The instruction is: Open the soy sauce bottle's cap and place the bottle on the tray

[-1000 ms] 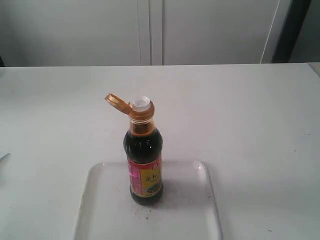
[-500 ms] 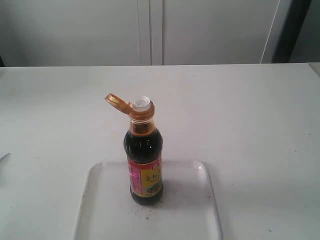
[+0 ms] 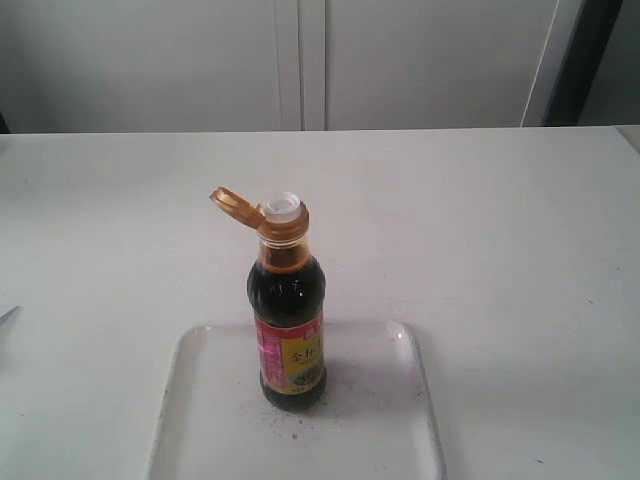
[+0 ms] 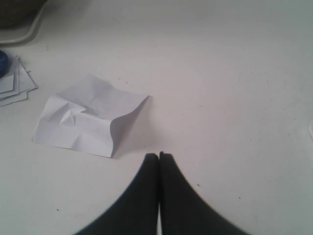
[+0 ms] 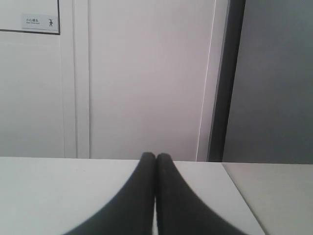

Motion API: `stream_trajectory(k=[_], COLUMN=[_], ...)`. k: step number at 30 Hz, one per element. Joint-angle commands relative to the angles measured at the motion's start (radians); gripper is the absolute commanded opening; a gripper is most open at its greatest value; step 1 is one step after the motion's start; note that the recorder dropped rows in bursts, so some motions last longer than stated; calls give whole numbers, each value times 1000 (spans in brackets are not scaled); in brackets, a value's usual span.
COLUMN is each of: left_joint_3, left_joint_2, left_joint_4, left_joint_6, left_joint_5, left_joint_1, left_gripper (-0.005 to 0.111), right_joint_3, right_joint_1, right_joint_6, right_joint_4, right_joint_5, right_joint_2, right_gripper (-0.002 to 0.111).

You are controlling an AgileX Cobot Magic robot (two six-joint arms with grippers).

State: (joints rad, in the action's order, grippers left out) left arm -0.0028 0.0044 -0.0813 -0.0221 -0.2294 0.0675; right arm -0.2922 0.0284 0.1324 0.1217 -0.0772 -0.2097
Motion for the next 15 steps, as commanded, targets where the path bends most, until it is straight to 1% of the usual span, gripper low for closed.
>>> stream_trajectory(k=[1,4,7,9,15], left_joint_3=[3,3,3,3,3], left_joint_2=[-4,-4,-4,-4,-4], left_joint_4=[-8,-8,-8,-8,-8], left_joint_6=[1,1,1,1,1], left_joint_5=[5,5,5,5,5], left_joint_1=[2,2,2,2,2], left_gripper=[0,0,0,0,0], right_joint_3=[5,5,5,19,138], right_joint_1=[3,3,3,3,3], right_joint_6=[-41,-95,-95,-93,-93], right_joint_4=[-33,-53,-53,-55,-100], right_joint_5=[-62,-141,-207,-212,-183], right_joint_2=[25,64,111,140,210], right_gripper=[0,0,0,0,0])
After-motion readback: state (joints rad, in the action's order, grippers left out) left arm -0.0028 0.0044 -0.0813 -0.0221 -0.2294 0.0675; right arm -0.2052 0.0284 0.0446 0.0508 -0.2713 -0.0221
